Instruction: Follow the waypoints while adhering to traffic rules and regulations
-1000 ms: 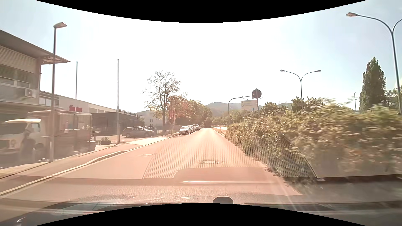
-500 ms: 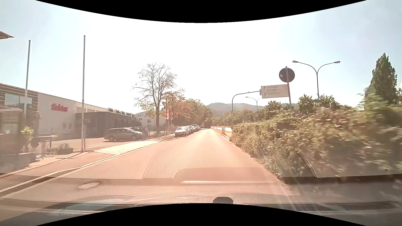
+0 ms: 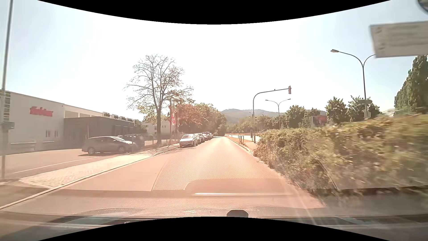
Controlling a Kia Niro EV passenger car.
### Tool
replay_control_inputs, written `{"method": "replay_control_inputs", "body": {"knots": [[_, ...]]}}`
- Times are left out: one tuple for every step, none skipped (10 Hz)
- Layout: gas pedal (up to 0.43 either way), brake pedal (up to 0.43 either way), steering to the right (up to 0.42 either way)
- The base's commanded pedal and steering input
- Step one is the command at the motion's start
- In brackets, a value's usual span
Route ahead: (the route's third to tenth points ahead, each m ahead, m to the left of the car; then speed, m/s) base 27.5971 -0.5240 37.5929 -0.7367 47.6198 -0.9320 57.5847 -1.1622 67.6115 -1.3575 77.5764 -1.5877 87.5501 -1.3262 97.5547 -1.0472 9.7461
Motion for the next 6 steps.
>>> {"method": "replay_control_inputs", "body": {"knots": [[0.138,0.000,-0.001],[0.138,0.000,-0.001],[0.138,0.000,0.000],[0.138,0.000,0.000],[0.138,0.000,0.000],[0.138,0.000,0.001]]}}
